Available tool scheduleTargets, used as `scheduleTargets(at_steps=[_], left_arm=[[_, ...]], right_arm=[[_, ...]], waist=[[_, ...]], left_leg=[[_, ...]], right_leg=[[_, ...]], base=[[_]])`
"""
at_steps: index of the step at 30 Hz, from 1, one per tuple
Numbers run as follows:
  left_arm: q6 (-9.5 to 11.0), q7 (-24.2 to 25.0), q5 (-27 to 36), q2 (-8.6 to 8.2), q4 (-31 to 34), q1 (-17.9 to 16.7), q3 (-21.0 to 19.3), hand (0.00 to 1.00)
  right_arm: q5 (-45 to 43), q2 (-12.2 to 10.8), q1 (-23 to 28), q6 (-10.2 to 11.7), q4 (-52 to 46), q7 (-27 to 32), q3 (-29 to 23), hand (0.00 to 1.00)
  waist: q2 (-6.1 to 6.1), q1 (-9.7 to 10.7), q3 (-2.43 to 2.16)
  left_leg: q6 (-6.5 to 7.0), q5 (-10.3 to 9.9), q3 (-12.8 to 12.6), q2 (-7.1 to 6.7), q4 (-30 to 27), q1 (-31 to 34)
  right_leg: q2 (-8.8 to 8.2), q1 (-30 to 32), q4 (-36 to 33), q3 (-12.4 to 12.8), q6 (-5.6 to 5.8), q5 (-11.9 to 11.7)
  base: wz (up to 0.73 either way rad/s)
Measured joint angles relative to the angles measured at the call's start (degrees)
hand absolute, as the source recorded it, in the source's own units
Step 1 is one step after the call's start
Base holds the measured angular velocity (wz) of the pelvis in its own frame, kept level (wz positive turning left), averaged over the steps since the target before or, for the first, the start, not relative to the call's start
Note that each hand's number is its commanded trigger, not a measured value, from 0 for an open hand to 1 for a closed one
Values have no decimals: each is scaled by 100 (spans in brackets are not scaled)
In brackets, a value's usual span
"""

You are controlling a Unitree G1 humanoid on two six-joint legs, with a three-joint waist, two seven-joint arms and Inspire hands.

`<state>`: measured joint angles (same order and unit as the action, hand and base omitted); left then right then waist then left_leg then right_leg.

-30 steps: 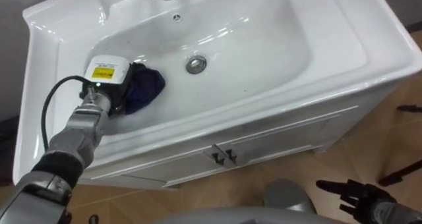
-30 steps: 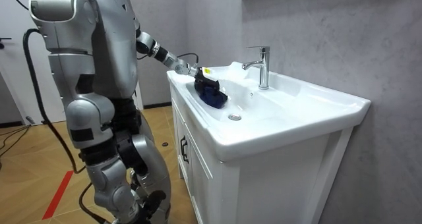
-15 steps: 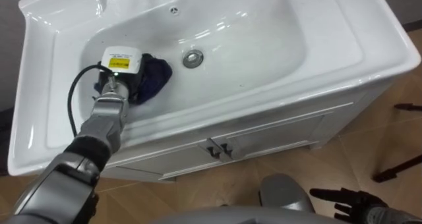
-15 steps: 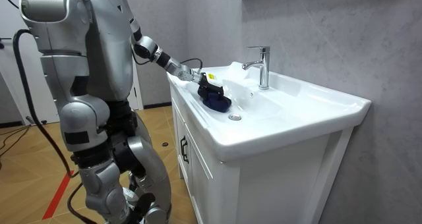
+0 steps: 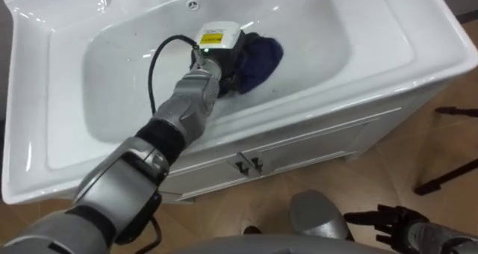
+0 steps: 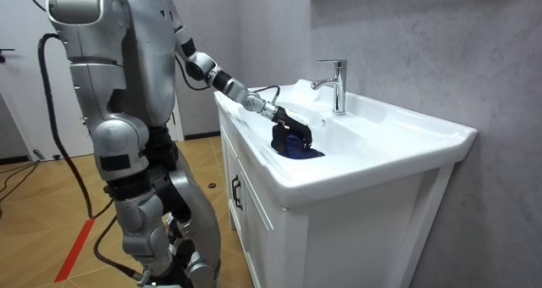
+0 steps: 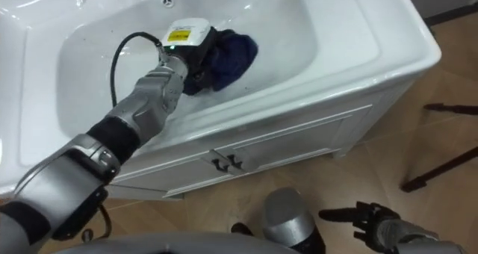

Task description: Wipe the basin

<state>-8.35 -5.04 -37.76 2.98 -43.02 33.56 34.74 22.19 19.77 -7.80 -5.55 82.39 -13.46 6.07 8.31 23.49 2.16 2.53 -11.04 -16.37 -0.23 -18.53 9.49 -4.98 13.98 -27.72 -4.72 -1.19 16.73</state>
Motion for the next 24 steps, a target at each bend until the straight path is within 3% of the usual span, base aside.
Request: scheduleTargets(at_steps=[8, 14, 20, 24], left_arm=[[46, 384, 1117, -3, 751, -15, 265, 100], [373, 654, 1129, -4, 1460, -211, 267, 100], [673, 809, 1131, -6, 1499, -224, 270, 100], [863, 806, 1126, -7, 1604, -456, 274, 100]], right_arm=[[-1, 1, -7, 104, 7, 19, 64, 0], [7, -3, -6, 208, -68, 33, 68, 0], [194, -48, 52, 332, -55, 62, 169, 0], [264, -78, 102, 360, -64, 79, 164, 0]], waist=[[11, -12, 9], [44, -45, 16], [49, -84, 12], [26, -177, 28]], left_leg=[[17, -10, 84, -64, -13, 107], [17, -10, 85, -50, -34, 212], [16, -11, 86, -44, -40, 204], [16, -11, 134, -48, 19, 96]], right_leg=[[-86, -20, 40, -158, 45, 38], [-63, -20, 194, -196, 52, 34], [-50, -121, 318, -279, 48, 30], [-54, -281, 402, -325, 43, 27]], base=[[15], [3], [4], [-1]])
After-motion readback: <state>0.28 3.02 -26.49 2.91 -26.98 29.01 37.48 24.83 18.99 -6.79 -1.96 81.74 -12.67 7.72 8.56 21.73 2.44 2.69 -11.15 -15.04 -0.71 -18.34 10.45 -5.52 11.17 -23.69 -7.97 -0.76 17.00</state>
